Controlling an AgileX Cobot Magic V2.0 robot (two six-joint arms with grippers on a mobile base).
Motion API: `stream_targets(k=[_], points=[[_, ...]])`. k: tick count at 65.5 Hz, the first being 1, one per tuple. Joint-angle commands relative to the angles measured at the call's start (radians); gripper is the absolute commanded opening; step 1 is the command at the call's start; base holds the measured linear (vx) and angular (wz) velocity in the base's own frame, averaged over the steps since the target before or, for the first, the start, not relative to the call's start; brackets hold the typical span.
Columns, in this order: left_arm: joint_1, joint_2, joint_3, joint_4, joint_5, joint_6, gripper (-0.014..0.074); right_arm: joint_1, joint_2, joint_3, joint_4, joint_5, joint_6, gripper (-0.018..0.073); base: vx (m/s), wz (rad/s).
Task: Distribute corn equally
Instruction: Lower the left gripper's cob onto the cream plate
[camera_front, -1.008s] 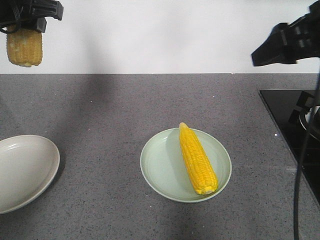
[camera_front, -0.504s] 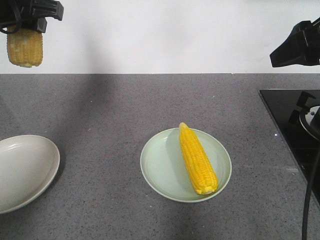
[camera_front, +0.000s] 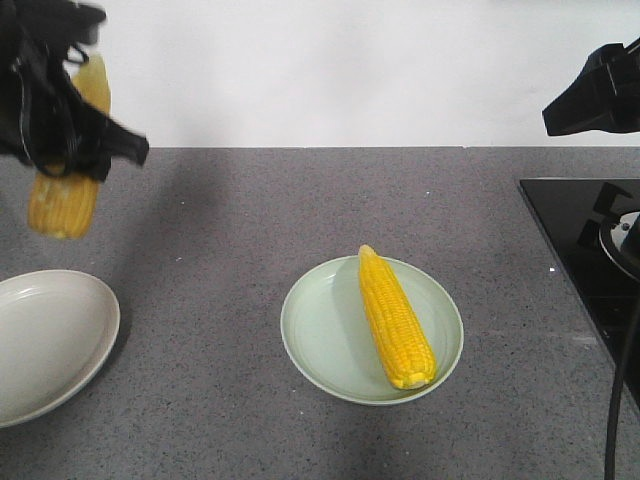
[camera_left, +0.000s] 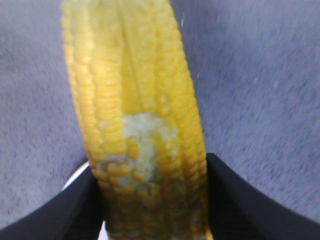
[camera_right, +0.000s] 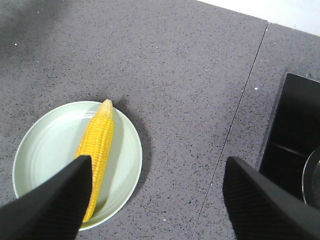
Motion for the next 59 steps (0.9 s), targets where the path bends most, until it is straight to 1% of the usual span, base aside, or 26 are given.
stream_targets(k=[1,5,9,16,24,47,59], points=[[0.019,-0.041,0.052,0.042,-0.016,0.003,0.0111,-0.005,-0.03,-0.027,0.01,-0.047,0.0,0.0528,0.0,0.0],[0.039,-0.041,0.088,0.062,-0.016,0.001,0.0111,-0.005,-0.03,-0.027,0.005,-0.047,0.0,0.0528,0.0,0.0],[0.065,-0.041,0.13,0.064,-0.016,-0.011,0.0111,-0.005,-0.03,-0.027,0.004,-0.049,0.0,0.0528,0.0,0.0],[0.099,-0.041,0.195,0.06,-0.016,-0.024,0.0111,-0.005,-0.03,-0.027,0.004,-0.051,0.0,0.0528,0.0,0.0],[0.12,-0.041,0.269,0.042,-0.016,-0.024,0.0111,-0.005,-0.03,-0.027,0.004,-0.052,0.0,0.0528,0.0,0.0],[0.124,-0.041,0.369,0.044,-0.016,-0.021,0.0111,-0.005,-0.03,-0.027,-0.002,-0.059,0.0,0.0528,0.0,0.0],[0.128,-0.041,0.45,0.041,-0.018,-0.022,0.0111,-0.005,-0.029,-0.027,-0.002,-0.06,0.0,0.0528,0.0,0.0]])
